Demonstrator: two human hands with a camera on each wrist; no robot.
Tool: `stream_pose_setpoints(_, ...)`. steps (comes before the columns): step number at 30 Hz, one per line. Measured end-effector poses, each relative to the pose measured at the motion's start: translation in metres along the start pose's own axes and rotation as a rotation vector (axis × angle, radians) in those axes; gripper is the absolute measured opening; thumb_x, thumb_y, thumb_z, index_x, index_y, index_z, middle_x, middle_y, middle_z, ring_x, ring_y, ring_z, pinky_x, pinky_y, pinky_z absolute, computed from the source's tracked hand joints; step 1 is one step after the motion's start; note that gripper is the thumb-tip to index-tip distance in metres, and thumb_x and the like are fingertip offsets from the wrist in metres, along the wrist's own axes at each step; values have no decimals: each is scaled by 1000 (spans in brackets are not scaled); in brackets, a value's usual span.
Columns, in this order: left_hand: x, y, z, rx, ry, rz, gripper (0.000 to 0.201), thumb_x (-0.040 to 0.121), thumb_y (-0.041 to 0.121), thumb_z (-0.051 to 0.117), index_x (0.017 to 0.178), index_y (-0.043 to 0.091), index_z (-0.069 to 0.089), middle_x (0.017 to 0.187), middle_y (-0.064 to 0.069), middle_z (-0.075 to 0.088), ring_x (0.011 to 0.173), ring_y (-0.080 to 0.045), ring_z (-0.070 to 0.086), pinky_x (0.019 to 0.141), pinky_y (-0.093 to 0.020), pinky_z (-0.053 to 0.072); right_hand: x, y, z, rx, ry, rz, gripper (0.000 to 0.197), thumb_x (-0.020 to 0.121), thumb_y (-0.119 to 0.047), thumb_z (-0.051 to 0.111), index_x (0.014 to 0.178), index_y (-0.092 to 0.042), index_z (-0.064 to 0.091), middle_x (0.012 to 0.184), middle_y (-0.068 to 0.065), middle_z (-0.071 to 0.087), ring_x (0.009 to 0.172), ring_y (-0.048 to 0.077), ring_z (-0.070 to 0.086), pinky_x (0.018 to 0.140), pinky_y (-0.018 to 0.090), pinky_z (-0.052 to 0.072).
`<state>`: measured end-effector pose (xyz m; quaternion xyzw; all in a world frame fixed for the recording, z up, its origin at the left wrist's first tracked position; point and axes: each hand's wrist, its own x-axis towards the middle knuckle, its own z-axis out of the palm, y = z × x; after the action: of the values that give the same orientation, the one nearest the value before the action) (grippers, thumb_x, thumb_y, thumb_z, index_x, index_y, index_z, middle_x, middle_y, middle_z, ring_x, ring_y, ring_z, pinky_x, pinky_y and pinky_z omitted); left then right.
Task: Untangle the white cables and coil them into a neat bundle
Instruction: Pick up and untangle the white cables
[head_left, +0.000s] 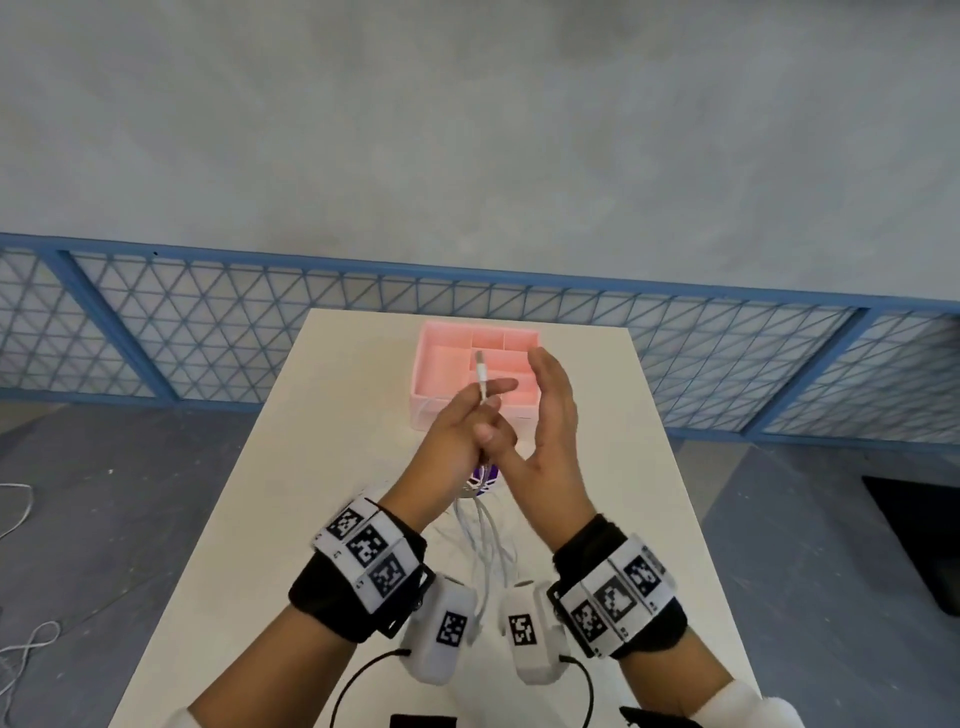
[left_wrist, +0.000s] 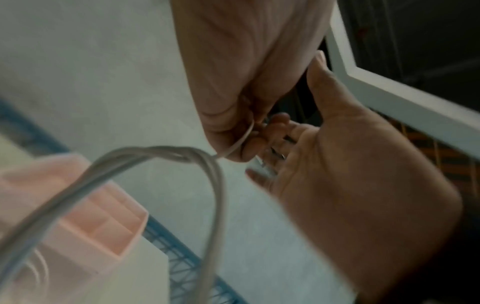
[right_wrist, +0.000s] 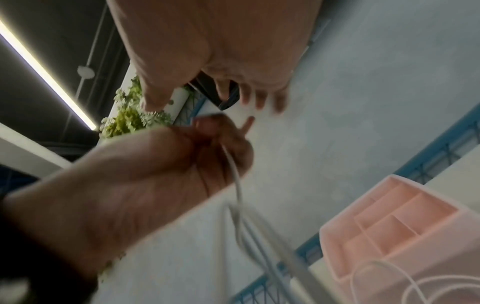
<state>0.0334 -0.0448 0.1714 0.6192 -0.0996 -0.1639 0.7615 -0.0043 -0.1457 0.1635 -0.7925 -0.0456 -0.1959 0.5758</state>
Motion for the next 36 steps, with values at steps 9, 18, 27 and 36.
stream_pose_setpoints(9, 5, 22, -47, -379, 92, 107, 23, 100, 10, 28, 83, 20, 41, 91, -17, 74, 91, -31, 70, 90, -39, 55, -12, 51, -4, -237, -396, 207, 19, 82, -5, 58, 91, -18, 68, 84, -5, 67, 77, 6, 62, 72, 19, 47)
stream_pose_setpoints(18, 4, 0, -67, 157, 121, 14, 21, 99, 8, 32, 95, 19, 50, 76, 2, 74, 59, -6, 57, 61, -22, 52, 26, 48, -20, -529, -90, -83, 22, 78, -20, 60, 83, -38, 71, 109, -7, 63, 110, 13, 48, 104, 49, 29)
stream_pose_setpoints(27, -13, -1, -19, 13, 33, -105, 25, 98, 25, 39, 111, 13, 56, 48, 5, 46, 37, -10, 32, 38, -18, 29, 40, 10, 0, -149, -55, -95, 62, 75, 2, 64, 123, -31, 43, 149, 1, 24, 143, 11, 14, 111, 13, 20)
stream_pose_setpoints(36, -4, -14, -22, -58, 64, -11, 29, 98, 20, 38, 95, 17, 66, 51, 7, 33, 45, -8, 29, 45, -20, 26, 10, 24, 5, 485, -265, 398, 58, 77, -13, 48, 128, -37, 33, 86, -16, 71, 80, 12, 65, 80, 28, 53)
